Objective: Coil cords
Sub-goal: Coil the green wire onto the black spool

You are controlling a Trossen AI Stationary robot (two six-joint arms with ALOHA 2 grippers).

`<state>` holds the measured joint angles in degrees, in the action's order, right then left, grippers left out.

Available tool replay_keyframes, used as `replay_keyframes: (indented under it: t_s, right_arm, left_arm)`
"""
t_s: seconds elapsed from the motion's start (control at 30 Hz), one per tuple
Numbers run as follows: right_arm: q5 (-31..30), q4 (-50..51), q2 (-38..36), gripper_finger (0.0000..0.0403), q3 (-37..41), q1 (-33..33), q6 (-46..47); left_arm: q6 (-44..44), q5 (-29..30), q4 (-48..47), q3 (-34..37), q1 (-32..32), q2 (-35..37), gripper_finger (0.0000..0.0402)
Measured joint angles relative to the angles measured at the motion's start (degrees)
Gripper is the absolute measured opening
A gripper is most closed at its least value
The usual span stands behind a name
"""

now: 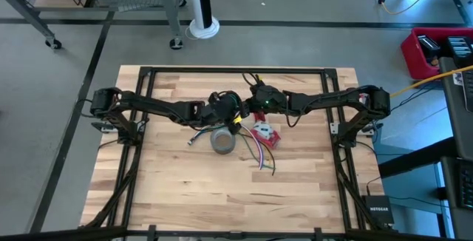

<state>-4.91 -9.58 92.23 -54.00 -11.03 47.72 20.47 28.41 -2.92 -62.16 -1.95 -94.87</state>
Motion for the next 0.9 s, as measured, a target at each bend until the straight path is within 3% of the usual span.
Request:
replay_keyframes:
  t_s: [0.27,0.53,0.9]
  right_arm:
    - [0.2,-0.3,0.0,0.0,0.0,0.0,0.3]
    - [0.5,-1.5,0.0,0.0,0.0,0.1,0.5]
    - [4.0,-7.3,0.0,0.0,0.0,0.0,2.2]
  left_arm:
    - [-0.1,3.5,-1.8,0.0,1.9,0.0,0.0001]
    - [-3.4,13.7,-2.8,0.0,4.8,0.0,0.0001]
    - [-10.4,22.3,-2.3,0.0,8.4,0.0,0.0001]
